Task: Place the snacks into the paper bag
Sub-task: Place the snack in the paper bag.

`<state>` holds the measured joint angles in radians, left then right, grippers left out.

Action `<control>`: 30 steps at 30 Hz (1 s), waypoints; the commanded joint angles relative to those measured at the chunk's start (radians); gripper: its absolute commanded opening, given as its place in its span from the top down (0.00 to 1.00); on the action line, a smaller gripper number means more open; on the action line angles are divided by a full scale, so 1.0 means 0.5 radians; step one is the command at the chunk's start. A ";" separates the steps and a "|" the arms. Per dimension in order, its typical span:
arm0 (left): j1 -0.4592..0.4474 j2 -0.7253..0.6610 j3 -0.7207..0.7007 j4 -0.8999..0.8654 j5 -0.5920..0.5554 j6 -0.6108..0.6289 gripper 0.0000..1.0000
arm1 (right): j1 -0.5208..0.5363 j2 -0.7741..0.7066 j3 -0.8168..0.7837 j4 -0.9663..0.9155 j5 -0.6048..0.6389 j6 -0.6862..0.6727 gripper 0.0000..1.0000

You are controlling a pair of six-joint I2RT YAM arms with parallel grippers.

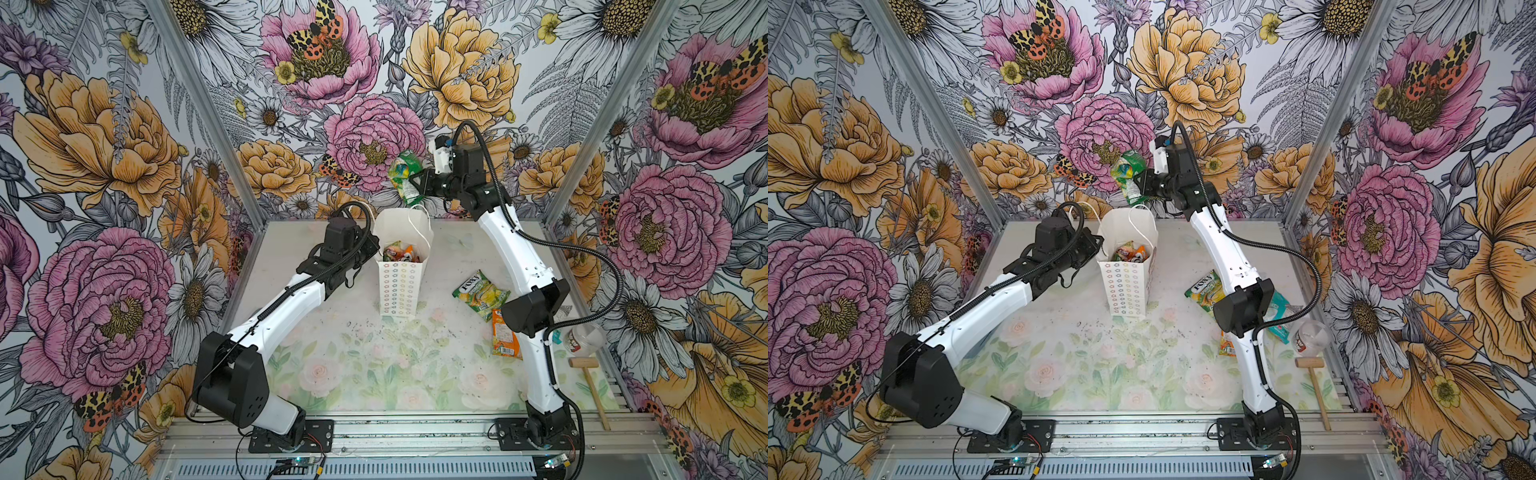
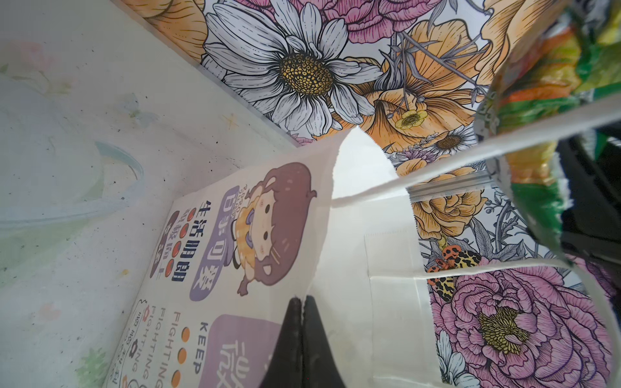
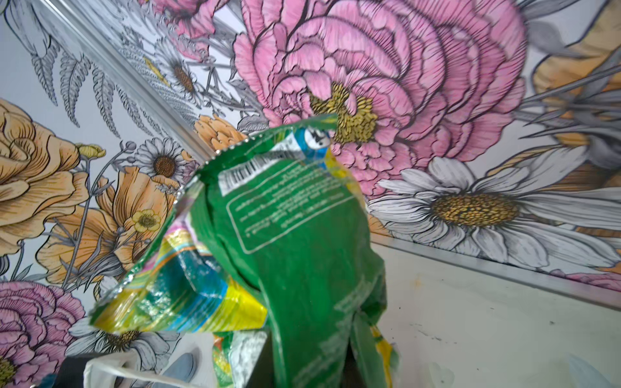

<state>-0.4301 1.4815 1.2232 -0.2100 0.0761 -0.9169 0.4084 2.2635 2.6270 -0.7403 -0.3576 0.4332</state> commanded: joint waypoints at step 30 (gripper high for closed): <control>-0.016 0.006 0.024 0.040 -0.011 0.003 1.00 | 0.070 -0.672 -0.823 -0.086 -0.011 -0.140 1.00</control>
<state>-0.4355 1.4815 1.2236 -0.2108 0.0753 -0.9173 0.4385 1.9755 2.2105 -0.7700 -0.3866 0.3866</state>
